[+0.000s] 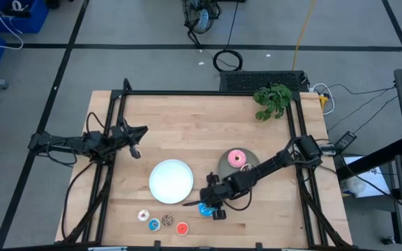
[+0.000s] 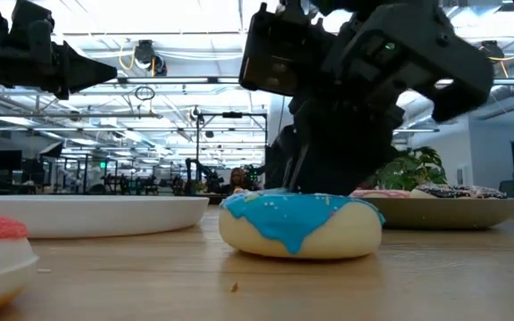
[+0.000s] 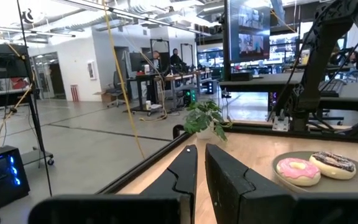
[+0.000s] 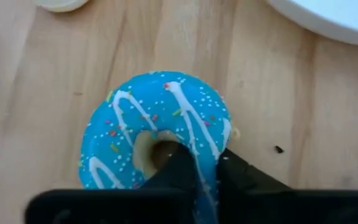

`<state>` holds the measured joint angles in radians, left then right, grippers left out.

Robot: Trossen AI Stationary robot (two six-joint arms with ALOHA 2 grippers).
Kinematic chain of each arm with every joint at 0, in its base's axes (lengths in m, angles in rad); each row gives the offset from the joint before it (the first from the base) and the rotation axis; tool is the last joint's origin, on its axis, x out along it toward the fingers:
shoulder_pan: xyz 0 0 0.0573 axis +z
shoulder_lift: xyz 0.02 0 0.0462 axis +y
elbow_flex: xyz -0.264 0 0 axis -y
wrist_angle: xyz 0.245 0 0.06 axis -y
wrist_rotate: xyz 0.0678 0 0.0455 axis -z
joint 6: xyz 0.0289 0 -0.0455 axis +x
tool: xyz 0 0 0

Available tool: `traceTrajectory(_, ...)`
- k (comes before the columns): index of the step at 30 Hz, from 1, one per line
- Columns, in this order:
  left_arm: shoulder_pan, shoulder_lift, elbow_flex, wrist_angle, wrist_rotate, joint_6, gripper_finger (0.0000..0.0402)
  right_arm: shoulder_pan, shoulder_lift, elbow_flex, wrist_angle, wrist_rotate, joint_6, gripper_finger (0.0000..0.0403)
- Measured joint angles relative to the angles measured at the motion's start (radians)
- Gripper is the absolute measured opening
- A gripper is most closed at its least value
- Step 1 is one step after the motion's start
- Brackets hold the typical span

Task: Pick & Place donuts
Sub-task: Put the large blue donut on the gray plate

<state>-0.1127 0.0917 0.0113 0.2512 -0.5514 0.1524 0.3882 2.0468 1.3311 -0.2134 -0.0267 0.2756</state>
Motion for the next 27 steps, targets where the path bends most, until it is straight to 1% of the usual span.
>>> traceTrajectory(2,0.0,0.0,0.0,0.0,0.0,0.0,0.0037,-0.003,-0.012,0.003,-0.016,-0.026,0.001,0.0013)
traceTrajectory(5,0.0,0.0,0.0,-0.001,0.0,0.0,0.0037,-0.001,-0.062,0.001,-0.064,0.007,0.02,0.0021)
traceTrajectory(11,0.0,0.0,0.0,-0.003,0.0,0.0,0.0037,-0.001,-0.247,0.003,-0.247,0.077,0.068,0.0008)
traceTrajectory(16,0.0,0.0,0.0,-0.002,-0.001,0.003,0.0037,0.015,-0.422,0.003,-0.376,0.083,0.175,0.0011)
traceTrajectory(22,0.0,0.0,0.0,0.002,-0.001,0.006,0.0037,0.044,-0.574,0.003,-0.502,0.089,0.264,0.0011)
traceTrajectory(27,0.0,0.0,0.0,0.002,0.0,0.002,0.0037,0.073,-0.628,0.003,-0.595,0.187,0.327,0.0011)
